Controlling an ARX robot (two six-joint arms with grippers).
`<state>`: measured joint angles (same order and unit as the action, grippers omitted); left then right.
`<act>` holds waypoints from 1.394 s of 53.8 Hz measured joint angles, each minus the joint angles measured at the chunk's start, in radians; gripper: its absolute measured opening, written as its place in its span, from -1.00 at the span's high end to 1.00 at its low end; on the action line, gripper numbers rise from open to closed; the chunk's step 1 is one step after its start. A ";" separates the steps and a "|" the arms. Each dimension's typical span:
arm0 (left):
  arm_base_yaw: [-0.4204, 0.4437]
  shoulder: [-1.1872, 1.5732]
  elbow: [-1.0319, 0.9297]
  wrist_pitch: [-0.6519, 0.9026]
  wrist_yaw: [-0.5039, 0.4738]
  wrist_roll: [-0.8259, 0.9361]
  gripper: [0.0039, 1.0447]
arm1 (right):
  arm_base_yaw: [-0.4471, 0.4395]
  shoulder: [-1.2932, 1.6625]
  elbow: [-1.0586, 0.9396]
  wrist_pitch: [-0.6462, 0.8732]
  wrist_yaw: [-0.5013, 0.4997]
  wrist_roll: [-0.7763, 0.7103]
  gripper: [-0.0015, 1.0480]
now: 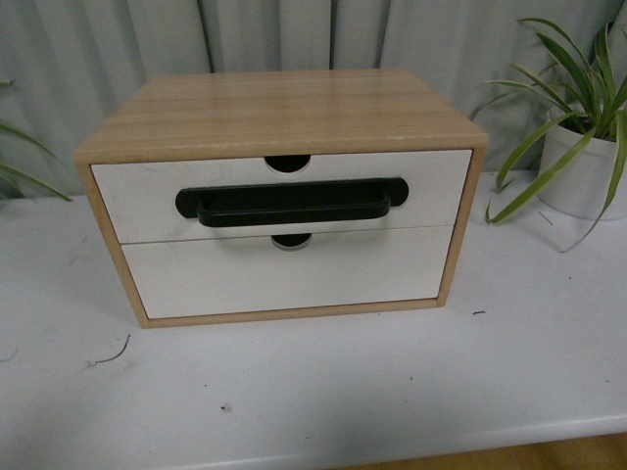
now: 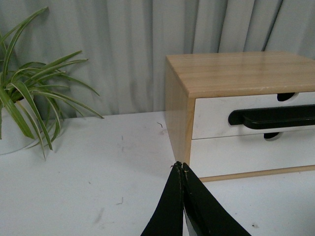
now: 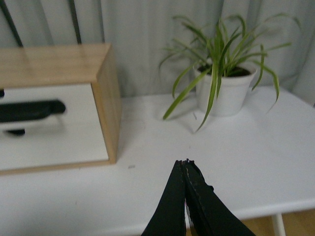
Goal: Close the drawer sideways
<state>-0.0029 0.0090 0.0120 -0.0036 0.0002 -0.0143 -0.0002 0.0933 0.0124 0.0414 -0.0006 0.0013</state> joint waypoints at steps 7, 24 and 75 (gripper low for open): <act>0.000 0.000 0.000 0.000 0.000 0.000 0.97 | 0.000 -0.087 0.005 -0.034 0.002 -0.001 0.96; 0.000 0.000 0.000 0.000 -0.001 0.000 0.97 | 0.000 -0.089 0.000 -0.045 0.000 -0.002 0.96; 0.000 0.000 0.000 0.000 -0.001 0.003 -0.88 | 0.000 -0.089 0.000 -0.045 0.000 -0.002 -0.88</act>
<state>-0.0029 0.0090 0.0120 -0.0036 -0.0006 -0.0113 -0.0002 0.0040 0.0124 -0.0040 -0.0002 -0.0002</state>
